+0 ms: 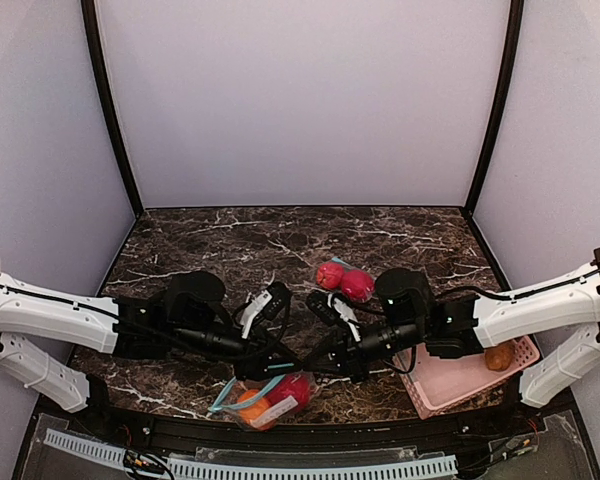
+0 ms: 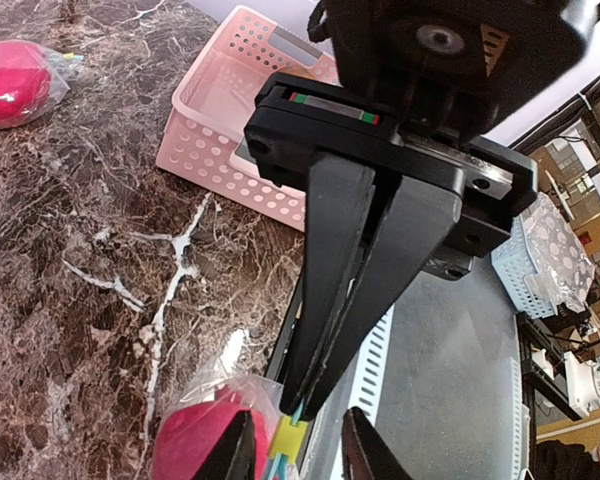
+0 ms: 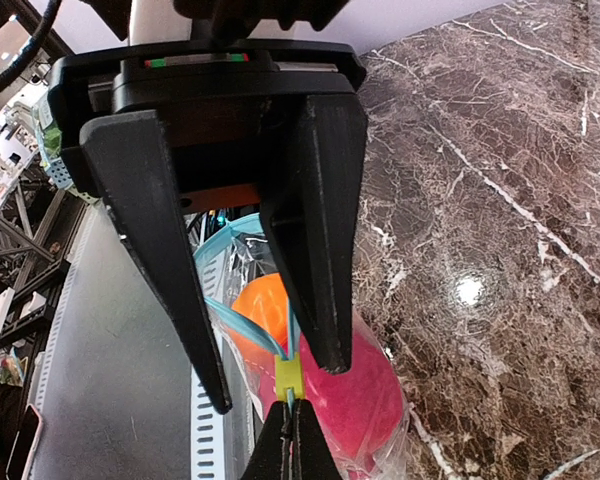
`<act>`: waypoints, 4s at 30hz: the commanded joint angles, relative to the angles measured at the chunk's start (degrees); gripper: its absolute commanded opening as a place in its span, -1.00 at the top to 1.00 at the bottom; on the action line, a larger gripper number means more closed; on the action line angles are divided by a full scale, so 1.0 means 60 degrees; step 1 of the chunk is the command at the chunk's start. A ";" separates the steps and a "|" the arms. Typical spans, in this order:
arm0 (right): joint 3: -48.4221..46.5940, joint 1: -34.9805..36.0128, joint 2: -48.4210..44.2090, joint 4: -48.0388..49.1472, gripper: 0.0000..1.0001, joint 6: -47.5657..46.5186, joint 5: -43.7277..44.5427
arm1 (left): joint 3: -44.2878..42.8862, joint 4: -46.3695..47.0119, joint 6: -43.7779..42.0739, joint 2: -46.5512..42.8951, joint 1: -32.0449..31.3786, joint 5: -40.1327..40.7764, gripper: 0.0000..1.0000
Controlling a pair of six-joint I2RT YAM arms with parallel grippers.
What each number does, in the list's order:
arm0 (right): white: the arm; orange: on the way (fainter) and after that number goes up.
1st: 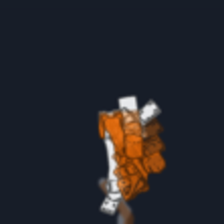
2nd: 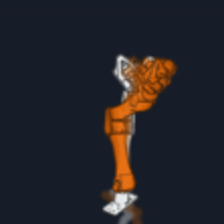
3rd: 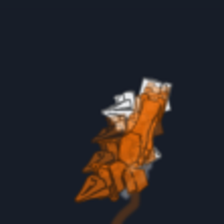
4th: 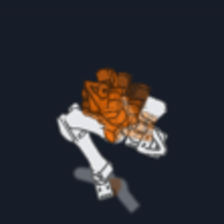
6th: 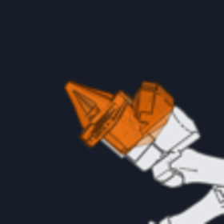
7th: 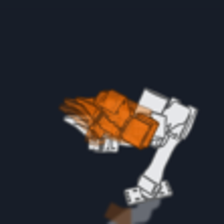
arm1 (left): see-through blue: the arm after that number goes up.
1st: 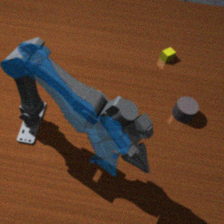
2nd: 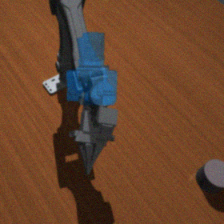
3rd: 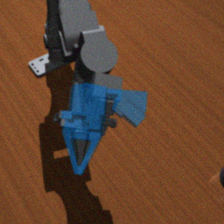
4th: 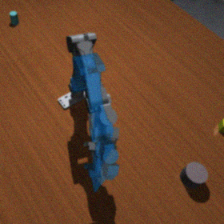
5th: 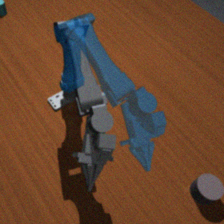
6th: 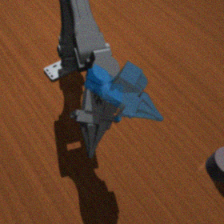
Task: Place the food in the zip-top bag and seal the zipper
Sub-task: Zip the zipper of the food storage bag.
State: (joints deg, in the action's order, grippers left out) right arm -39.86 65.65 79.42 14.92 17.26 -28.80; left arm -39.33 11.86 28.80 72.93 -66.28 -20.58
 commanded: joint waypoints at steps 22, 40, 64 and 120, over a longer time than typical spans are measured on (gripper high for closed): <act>-0.0213 0.0029 -0.0241 -0.0229 1.00 0.0076 0.1023 | -0.0300 -0.0527 -0.0388 0.0414 0.0002 -0.0364 0.99; -0.0257 -0.0003 -0.0660 -0.1394 1.00 0.0070 0.3234 | -0.0273 -0.1068 -0.0477 0.0334 0.0002 0.0051 0.99; -0.0207 -0.0689 -0.1193 -0.2457 1.00 0.0214 0.4409 | -0.0242 -0.1288 -0.0536 0.0294 0.0004 0.0141 0.99; 0.0159 -0.2215 -0.2518 -0.4717 1.00 0.0508 0.5997 | 0.0108 -0.1488 -0.0537 0.0186 0.0061 0.0209 0.99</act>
State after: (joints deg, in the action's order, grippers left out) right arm -39.97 55.13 65.41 -10.22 19.20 -2.26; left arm -40.34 8.03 26.13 75.13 -65.47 -15.62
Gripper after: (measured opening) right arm 0.005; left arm 0.058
